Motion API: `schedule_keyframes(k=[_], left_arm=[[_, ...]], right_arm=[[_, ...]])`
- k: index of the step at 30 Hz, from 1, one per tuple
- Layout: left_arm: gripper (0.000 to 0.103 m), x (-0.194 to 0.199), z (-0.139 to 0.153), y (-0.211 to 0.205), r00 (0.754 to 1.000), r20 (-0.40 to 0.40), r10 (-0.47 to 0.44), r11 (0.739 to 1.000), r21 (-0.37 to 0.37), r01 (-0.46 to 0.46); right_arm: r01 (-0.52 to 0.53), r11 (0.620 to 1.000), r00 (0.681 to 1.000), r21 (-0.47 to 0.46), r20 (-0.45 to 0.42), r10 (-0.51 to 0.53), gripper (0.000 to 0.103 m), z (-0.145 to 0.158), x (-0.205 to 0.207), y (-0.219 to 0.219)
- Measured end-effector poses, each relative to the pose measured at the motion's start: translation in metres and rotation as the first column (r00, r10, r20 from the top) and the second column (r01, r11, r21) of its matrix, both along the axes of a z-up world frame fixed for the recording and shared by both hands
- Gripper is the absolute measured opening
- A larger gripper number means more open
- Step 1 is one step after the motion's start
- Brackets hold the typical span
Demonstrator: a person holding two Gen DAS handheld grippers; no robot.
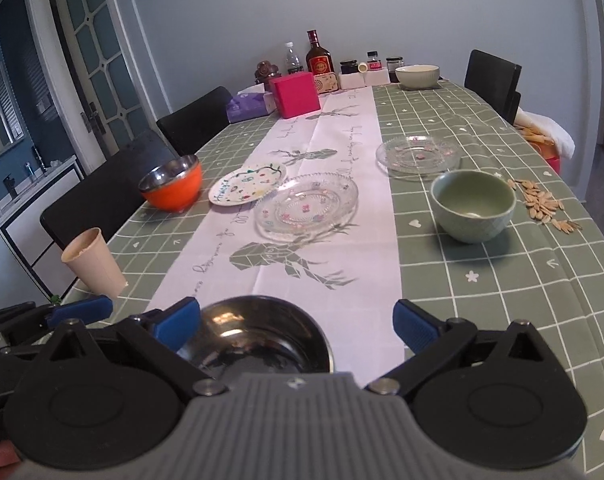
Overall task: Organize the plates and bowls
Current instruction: 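Move both grippers over to the orange steel bowl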
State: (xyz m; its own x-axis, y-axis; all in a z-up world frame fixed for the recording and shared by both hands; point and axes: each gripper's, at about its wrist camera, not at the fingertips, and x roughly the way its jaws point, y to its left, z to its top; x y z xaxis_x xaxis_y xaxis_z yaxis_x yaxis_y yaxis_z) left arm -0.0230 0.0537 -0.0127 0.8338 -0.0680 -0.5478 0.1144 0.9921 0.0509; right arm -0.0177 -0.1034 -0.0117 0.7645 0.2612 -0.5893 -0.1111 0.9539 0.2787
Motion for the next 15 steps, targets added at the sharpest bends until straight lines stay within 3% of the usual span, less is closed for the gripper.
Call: schedule_keyframes(k=[7,15], left_arm=[[0.075,0.005,0.030,0.021,0.993,0.022,0.120,0.992,-0.034,-0.119],[0.077,0.014,0.070,0.034,0.981,0.107,0.163,0.987,-0.007,-0.164]], right_arm=[[-0.017,0.999,0.998,-0.040,0.061,0.020,0.100,0.033,-0.001,0.012],[-0.072,0.995,0.993,-0.066,0.091,0.078,0.100,0.068,0.010,0.030]])
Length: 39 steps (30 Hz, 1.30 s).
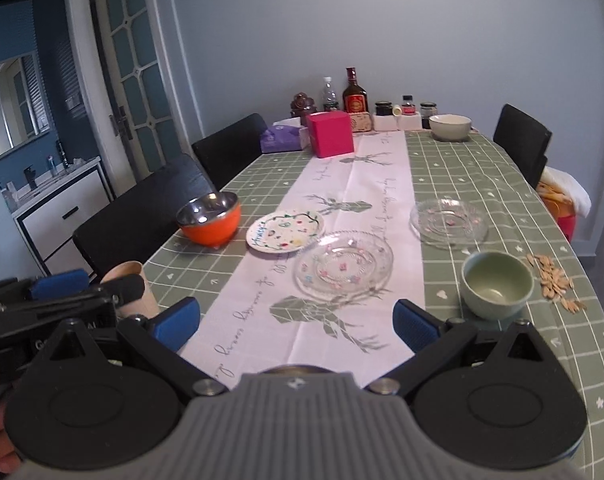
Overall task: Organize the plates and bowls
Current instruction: 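Move both grippers over to the orange steel bowl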
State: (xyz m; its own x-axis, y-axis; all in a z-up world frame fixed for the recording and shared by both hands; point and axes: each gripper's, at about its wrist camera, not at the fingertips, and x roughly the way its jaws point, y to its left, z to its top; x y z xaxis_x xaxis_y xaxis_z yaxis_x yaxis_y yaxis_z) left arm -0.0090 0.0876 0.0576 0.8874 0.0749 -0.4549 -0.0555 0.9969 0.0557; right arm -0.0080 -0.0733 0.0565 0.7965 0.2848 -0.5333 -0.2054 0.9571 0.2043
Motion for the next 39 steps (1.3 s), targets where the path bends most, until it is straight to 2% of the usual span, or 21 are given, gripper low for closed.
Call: schedule_keyframes(k=[7,11,15,21,26,30,34,37,39], left_arm=[[0.078,0.023,0.025,0.016,0.998,0.037,0.052,0.998,0.030,-0.053],[0.078,0.042,0.038,0.030,0.995,0.057,0.083,0.995,0.050,-0.085],[0.080,0.068,0.047,0.045,0.993,0.032,0.113,0.993,0.041,-0.115],[0.080,0.108,0.059,0.072,0.990,-0.020,0.138,0.990,0.041,-0.137],[0.080,0.136,0.065,0.086,0.991,-0.055,0.124,0.992,0.019,-0.123],[0.080,0.168,0.058,0.096,0.987,-0.145,0.071,0.997,-0.003,-0.072],[0.080,0.200,0.044,0.103,0.976,-0.203,0.083,0.996,0.029,-0.078],[0.080,0.221,0.031,0.103,0.972,-0.225,0.061,0.996,0.074,-0.046],[0.080,0.233,0.023,0.108,0.968,-0.245,0.054,0.998,0.051,-0.043]], right_arm=[[-0.043,0.999,0.999,0.011,0.001,0.043,0.100,0.032,0.040,0.023],[-0.050,0.999,0.999,-0.016,0.011,0.050,0.100,0.046,0.071,0.040],[-0.054,0.999,0.999,0.003,-0.005,0.054,0.100,0.055,0.108,0.056],[-0.045,0.997,0.991,0.060,-0.125,0.052,0.100,0.050,0.166,0.083],[-0.051,0.998,0.988,0.034,-0.142,0.056,0.100,0.043,0.215,0.105],[-0.042,0.997,0.981,0.070,-0.189,0.055,0.100,0.032,0.257,0.118],[-0.053,0.998,0.976,0.015,-0.212,0.055,0.100,0.020,0.289,0.133],[-0.091,0.991,0.961,0.102,-0.252,0.114,0.100,0.010,0.314,0.136],[-0.100,0.981,0.950,0.169,-0.275,0.144,0.100,0.003,0.329,0.136]])
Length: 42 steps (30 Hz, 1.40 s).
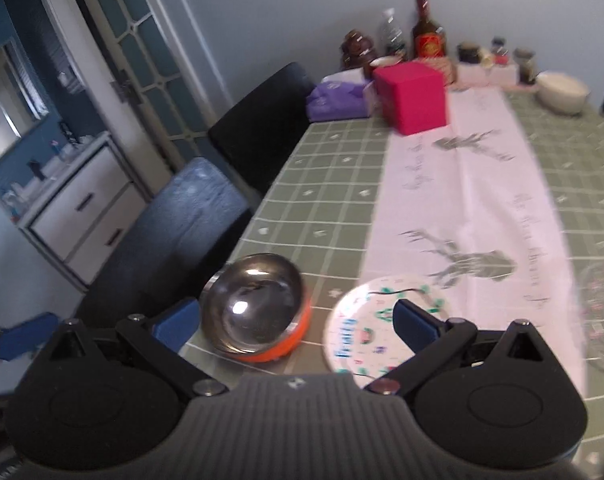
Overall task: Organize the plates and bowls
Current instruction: 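Move both grippers over to the orange steel bowl, then close both grippers on the rim of the orange bowl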
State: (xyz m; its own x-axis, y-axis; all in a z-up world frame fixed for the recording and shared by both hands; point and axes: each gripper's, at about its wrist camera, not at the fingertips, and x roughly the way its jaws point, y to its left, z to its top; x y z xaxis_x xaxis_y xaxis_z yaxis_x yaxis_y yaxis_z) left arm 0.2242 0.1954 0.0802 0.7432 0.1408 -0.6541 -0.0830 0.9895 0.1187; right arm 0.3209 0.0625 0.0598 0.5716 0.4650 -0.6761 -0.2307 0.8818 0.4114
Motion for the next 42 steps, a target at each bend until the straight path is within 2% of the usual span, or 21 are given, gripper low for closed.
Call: schedule_keyframes(k=[5,10,11,14,22,28,30,33,35,37,40,42], left_arm=[[0.080,0.034,-0.022,0.018,0.996,-0.083,0.035,0.995,-0.091,-0.043],[0.080,0.058,-0.054,0.038,0.984,-0.152,0.089,0.992,-0.081,-0.102],[0.080,0.061,-0.060,0.042,0.981,-0.167,0.103,0.990,-0.083,-0.118],[0.080,0.073,-0.077,0.051,0.969,-0.220,0.113,0.988,-0.075,-0.133],[0.079,0.088,-0.103,0.076,0.950,-0.281,0.139,0.974,-0.135,-0.183],[0.073,0.101,-0.119,0.077,0.931,-0.337,0.137,0.961,-0.183,-0.207],[0.073,0.102,-0.121,0.075,0.933,-0.337,0.128,0.963,-0.182,-0.198],[0.072,0.103,-0.125,0.073,0.933,-0.336,0.129,0.964,-0.178,-0.198],[0.057,0.108,-0.129,0.073,0.926,-0.352,0.139,0.961,-0.179,-0.212],[0.045,0.111,-0.131,0.075,0.920,-0.368,0.136,0.955,-0.199,-0.220],[0.034,0.114,-0.134,0.077,0.917,-0.379,0.127,0.946,-0.232,-0.227],[0.023,0.115,-0.135,0.076,0.921,-0.374,0.112,0.949,-0.235,-0.211]], right_arm=[[0.015,0.998,1.000,0.054,-0.026,-0.014,0.100,-0.016,0.026,0.007],[0.015,0.997,0.996,0.075,-0.087,-0.008,0.100,-0.042,0.042,0.015],[0.011,0.998,0.995,0.068,-0.101,-0.004,0.099,-0.048,0.044,0.018],[0.000,1.000,0.993,0.030,-0.121,0.004,0.084,-0.065,0.050,0.026],[-0.036,0.999,0.990,0.000,-0.138,0.035,0.082,-0.092,0.057,0.049],[-0.006,0.999,0.987,-0.038,-0.161,0.000,0.070,-0.108,0.063,0.053],[0.003,0.999,0.985,-0.035,-0.170,-0.008,0.062,-0.114,0.064,0.053],[0.030,1.000,0.981,-0.011,-0.192,-0.031,0.055,-0.123,0.065,0.048],[0.039,0.999,0.979,0.009,-0.203,-0.036,0.051,-0.127,0.066,0.046],[0.044,0.999,0.979,0.031,-0.199,-0.037,0.051,-0.128,0.066,0.046],[0.022,0.999,0.986,0.041,-0.166,-0.015,0.049,-0.126,0.065,0.051],[-0.002,0.999,0.988,0.040,-0.153,0.008,0.042,-0.124,0.063,0.056]])
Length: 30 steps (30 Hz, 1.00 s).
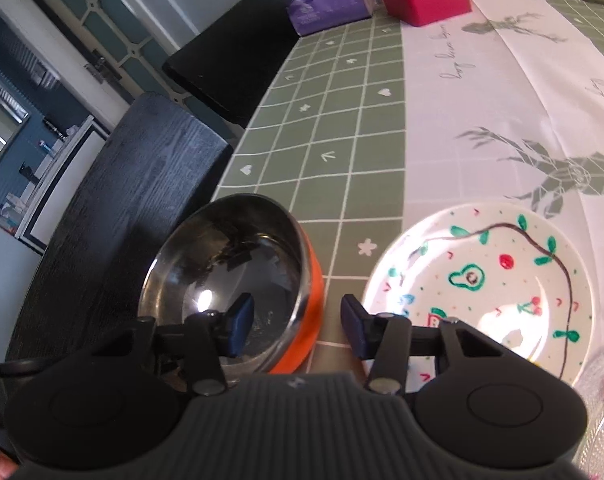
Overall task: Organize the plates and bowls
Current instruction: 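Close both grippers on the rim of the orange bowl, then lift the orange bowl with both grippers and lower it into the blue bowl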
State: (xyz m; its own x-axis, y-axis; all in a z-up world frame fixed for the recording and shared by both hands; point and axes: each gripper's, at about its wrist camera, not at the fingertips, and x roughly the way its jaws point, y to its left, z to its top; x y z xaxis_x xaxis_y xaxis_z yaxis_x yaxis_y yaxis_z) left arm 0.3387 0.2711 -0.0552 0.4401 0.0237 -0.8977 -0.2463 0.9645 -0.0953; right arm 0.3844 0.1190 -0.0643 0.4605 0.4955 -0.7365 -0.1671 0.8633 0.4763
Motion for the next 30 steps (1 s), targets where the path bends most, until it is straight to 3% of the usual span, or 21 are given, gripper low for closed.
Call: schedule_keyframes(k=[3,4,9,16,20,30], left_arm=[[0.020,-0.001,0.000,-0.006,0.999,0.020,-0.029,0.999,0.041,0.028],[0.020,-0.001,-0.001,-0.007,0.999,0.021,-0.027,0.999,0.041,0.026],[0.020,0.000,0.003,-0.007,1.000,-0.030,0.004,1.000,0.025,-0.003],[0.020,-0.009,0.015,-0.022,0.999,-0.041,0.001,0.992,0.126,0.004],[0.020,-0.013,0.025,-0.024,1.000,-0.022,0.020,0.996,0.092,-0.018],[0.019,-0.048,0.061,-0.028,0.999,0.046,0.014,1.000,0.021,-0.015]], right_arm=[[-0.037,0.995,0.999,-0.091,0.011,0.038,0.028,0.000,0.001,0.011],[-0.037,0.995,0.999,-0.094,0.020,0.039,0.028,-0.001,0.000,0.012],[0.009,0.999,1.000,-0.047,0.026,-0.007,0.024,-0.004,-0.002,0.005],[0.042,0.999,0.999,0.006,-0.022,-0.042,0.020,-0.006,-0.008,0.000],[0.053,0.999,0.999,-0.011,0.003,-0.053,0.020,0.008,-0.012,-0.002],[0.087,0.995,0.996,0.051,-0.001,-0.087,0.019,0.051,-0.035,-0.029]])
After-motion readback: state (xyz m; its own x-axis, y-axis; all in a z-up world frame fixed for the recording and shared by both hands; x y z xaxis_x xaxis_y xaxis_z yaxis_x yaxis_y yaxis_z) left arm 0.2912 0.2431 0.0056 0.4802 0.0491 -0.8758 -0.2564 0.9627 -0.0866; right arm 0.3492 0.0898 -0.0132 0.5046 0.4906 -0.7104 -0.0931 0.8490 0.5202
